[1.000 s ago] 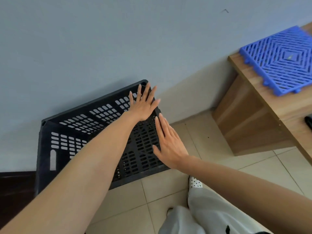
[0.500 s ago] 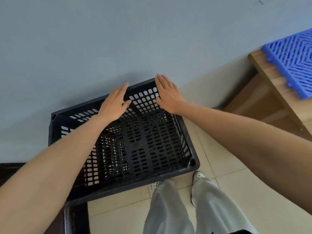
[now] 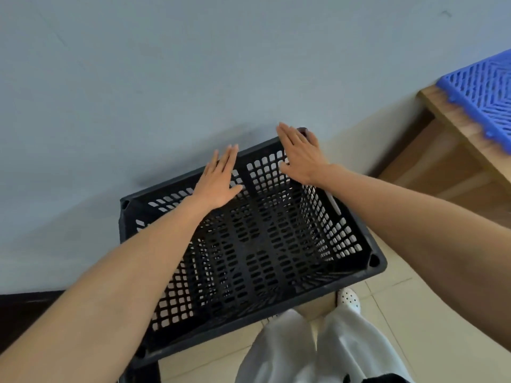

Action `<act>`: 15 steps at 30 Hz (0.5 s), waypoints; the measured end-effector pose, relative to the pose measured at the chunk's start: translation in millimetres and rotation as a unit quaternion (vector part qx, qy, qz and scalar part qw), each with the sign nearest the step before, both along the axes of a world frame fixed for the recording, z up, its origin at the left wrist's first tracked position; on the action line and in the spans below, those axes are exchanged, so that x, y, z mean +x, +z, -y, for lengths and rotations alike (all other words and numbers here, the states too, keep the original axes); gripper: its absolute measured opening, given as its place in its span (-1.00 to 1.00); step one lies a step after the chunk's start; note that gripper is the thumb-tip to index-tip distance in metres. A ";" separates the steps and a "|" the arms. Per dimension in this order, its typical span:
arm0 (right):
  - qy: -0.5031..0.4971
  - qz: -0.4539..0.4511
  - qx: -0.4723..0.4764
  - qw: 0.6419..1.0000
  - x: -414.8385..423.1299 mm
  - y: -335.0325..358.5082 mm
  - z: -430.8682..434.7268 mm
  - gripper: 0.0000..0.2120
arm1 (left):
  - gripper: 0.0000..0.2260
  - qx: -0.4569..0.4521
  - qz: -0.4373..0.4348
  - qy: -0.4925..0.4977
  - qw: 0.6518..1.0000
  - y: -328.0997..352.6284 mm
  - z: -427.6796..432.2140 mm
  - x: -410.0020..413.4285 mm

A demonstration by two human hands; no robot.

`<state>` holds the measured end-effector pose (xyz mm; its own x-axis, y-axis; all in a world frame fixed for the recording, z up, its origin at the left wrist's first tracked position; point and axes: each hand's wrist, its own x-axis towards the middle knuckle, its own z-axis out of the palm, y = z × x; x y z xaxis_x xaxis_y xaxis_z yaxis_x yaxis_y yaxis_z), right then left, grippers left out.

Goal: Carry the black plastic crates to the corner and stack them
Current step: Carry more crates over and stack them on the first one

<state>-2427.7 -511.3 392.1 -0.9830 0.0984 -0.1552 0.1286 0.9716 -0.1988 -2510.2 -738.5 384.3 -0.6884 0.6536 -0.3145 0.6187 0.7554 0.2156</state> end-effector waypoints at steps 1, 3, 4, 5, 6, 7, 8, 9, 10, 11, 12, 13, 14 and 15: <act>0.020 -0.020 -0.001 1.000 -2.8 3.5 14.3 -0.26 | -0.20 0.023 -0.027 0.006 0.999 2.7 12.6 1.3; 0.084 -0.040 -0.005 0.996 -13.6 10.6 49.3 -0.33 | -0.27 0.044 -0.084 0.012 0.995 5.7 50.2 4.7; 0.117 -0.039 -0.012 0.992 -21.1 13.0 69.1 -0.36 | -0.31 0.037 -0.109 0.014 0.993 5.0 74.3 6.3; 0.145 -0.034 -0.028 0.988 -29.0 14.0 89.5 -0.40 | -0.34 0.024 -0.132 0.021 0.991 2.7 100.6 8.5; 0.168 -0.026 -0.048 0.984 -36.6 14.2 110.4 -0.42 | -0.35 0.010 -0.150 0.038 0.988 -0.3 128.0 11.5; 0.189 -0.021 -0.064 0.980 -44.1 13.0 131.3 -0.44 | -0.35 0.000 -0.164 0.064 0.984 -3.7 154.3 15.2; 0.211 -0.019 -0.072 0.975 -51.3 10.2 152.2 -0.44 | -0.34 -0.007 -0.170 0.098 0.981 -6.9 177.6 19.9; 0.233 -0.018 -0.070 0.970 -57.8 6.5 172.6 -0.43 | -0.31 -0.013 -0.163 0.135 0.977 -9.9 196.3 25.4; 0.254 -0.011 -0.062 0.965 -63.5 2.5 192.2 -0.41 | -0.29 -0.018 -0.145 0.172 0.974 -12.7 210.5 31.2; 0.272 0.002 -0.049 0.961 -68.8 -2.0 211.1 -0.39 | -0.26 -0.017 -0.120 0.206 0.971 -15.8 221.1 36.5; 0.288 0.019 -0.034 0.957 -73.8 -6.8 228.1 -0.36 | -0.25 -0.011 -0.097 0.230 0.968 -19.1 228.2 40.2; 0.298 0.036 -0.021 0.954 -78.0 -11.5 241.9 -0.33 | -0.23 -0.002 -0.076 0.243 0.967 -22.1 232.0 42.4; 0.302 0.046 -0.013 0.952 -81.0 -16.3 251.1 -0.29 | -0.22 0.012 -0.062 0.249 0.966 -24.4 233.3 43.6; 0.303 0.048 -0.007 0.952 -82.3 -21.1 255.1 -0.25 | -0.22 0.029 -0.053 0.252 0.966 -26.6 232.6 44.5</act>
<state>-2510.0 -766.4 371.0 -0.8401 -0.4843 -0.2442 -0.4360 0.8708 -0.2271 -2465.7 -971.2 357.6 -0.9504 0.2409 -0.1969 0.1961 0.9551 0.2221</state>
